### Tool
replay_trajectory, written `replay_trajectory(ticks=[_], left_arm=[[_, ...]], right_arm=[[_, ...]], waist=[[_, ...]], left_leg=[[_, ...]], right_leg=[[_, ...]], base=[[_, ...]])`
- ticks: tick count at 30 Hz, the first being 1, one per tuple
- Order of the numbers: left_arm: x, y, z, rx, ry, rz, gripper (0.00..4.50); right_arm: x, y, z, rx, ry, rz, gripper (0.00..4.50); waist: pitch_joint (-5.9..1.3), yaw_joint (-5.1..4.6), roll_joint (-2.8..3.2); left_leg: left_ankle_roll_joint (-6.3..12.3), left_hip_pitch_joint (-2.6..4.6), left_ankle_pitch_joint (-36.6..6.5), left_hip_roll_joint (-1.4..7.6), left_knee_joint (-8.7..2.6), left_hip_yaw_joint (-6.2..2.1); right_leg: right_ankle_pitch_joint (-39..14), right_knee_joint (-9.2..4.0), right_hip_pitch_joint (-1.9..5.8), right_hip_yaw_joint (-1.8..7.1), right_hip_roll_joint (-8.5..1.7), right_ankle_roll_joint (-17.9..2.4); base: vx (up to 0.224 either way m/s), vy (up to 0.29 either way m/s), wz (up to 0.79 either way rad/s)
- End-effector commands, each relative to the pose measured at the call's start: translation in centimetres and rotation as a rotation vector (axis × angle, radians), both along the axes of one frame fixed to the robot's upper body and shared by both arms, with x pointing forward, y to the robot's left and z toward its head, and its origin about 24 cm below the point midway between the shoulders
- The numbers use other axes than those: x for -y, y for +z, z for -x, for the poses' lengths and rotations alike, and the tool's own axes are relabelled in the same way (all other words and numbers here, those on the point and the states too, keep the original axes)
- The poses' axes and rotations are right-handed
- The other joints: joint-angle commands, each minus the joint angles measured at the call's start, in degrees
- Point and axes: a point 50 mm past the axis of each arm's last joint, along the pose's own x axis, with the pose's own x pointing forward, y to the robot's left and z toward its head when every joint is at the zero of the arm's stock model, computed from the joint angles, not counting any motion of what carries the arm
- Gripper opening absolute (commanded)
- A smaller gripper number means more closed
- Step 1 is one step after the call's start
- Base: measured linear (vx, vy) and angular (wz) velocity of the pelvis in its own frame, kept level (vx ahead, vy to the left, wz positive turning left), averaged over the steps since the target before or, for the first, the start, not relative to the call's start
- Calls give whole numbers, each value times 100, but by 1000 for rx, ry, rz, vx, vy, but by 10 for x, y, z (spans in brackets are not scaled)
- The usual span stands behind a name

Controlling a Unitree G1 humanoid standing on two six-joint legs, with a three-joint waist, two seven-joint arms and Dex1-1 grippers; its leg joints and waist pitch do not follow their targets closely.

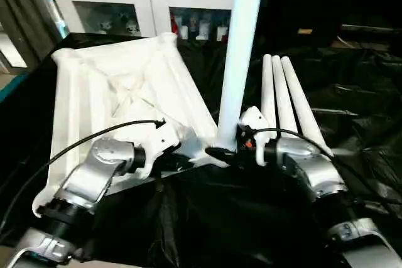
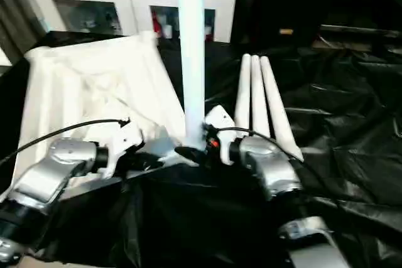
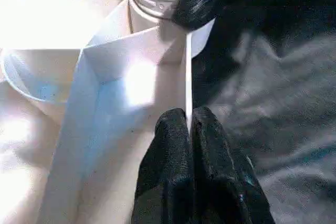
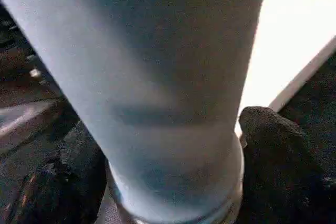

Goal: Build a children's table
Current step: Rotate leg to tighten

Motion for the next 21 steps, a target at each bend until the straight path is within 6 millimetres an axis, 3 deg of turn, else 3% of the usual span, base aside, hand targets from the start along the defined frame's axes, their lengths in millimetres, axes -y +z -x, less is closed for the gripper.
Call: replay_trajectory(ticks=[1,7,11,15,21], left_arm=[[2,2,5,-17,-56,12,0],[-3,1,7,-30,-71,7,0],[-2,0,8,-26,-65,7,0],[4,-2,0,5,1,-2,0],[17,-6,-17,49,152,-12,0]], right_arm=[[2,4,0,7,13,-2,391],[-1,2,3,-22,33,-13,335],[-5,-2,6,-25,21,-16,308],[-8,-11,-1,-20,-119,0,282],[-18,-25,-11,-54,-367,-4,277]], waist=[[-413,-1,35],[-385,-7,32],[-397,-4,19],[-390,-25,21],[-365,-100,11]], left_leg=[[302,138,-1146,257,-361,-27],[45,151,-1620,258,-399,-46],[19,136,-1571,249,-392,-53],[-20,125,-1569,239,-400,-61],[-196,149,-1985,217,-418,-79]], right_leg=[[-645,-218,279,165,-253,-1554],[-1279,-265,241,188,-254,-1377],[-1342,-264,244,198,-264,-1303],[-1361,-260,237,196,-258,-1294],[-2199,-356,197,205,-284,-1041]], base=[[0,0,0],[0,0,0],[0,0,0],[0,0,0],[0,0,0]])
